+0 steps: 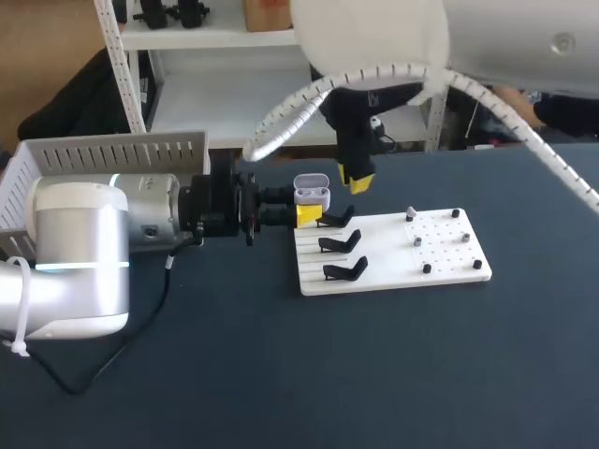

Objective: Pick up each earbud case from the left stands, insert the matching earbuds, close the lid, and place the case in the box.

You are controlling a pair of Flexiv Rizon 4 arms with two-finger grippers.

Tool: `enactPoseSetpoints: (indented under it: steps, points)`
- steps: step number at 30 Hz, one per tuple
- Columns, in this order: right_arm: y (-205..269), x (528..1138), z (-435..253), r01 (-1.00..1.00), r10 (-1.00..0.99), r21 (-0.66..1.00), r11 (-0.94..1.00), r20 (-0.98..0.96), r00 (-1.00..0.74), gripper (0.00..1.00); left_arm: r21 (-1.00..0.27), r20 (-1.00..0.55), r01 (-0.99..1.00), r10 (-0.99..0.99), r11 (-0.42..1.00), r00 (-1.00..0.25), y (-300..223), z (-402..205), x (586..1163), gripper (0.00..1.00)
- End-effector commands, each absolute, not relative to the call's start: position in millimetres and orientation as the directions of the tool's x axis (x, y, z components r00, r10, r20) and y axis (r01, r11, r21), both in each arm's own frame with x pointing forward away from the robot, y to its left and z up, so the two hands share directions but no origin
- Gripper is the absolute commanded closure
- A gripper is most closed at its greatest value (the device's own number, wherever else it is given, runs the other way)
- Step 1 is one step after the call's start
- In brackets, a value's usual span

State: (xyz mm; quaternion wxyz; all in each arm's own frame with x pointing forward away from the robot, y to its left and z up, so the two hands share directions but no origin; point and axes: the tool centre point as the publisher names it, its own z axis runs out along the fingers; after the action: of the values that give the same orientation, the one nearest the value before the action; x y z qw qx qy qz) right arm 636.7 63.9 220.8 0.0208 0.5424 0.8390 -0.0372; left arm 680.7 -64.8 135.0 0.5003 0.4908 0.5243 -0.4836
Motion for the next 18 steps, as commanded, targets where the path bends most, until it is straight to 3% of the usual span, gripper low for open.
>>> enactPoseSetpoints:
  steps: [1, 9, 18]
  points:
    - [71.7, 644.7, 222.6, 0.9, 0.897, -0.026, 0.435, -0.074, -0.436, 1.0, -0.015, -0.999, 0.999, 0.029, 0.051, -0.017, -64.8, 134.5, 681.1, 1.0]
    - [95.6, 650.4, 221.4, 0.769, 0.769, 0.065, 0.636, -0.146, -0.623, 1.0, -0.015, -0.999, 0.999, 0.029, 0.051, -0.017, -64.8, 134.5, 681.1, 1.0]
    - [103.4, 654.2, 223.4, 0.718, 0.715, 0.063, 0.693, -0.19, -0.673, 1.0, -0.015, -0.999, 0.999, 0.029, 0.051, -0.017, -64.8, 134.5, 681.1, 1.0]
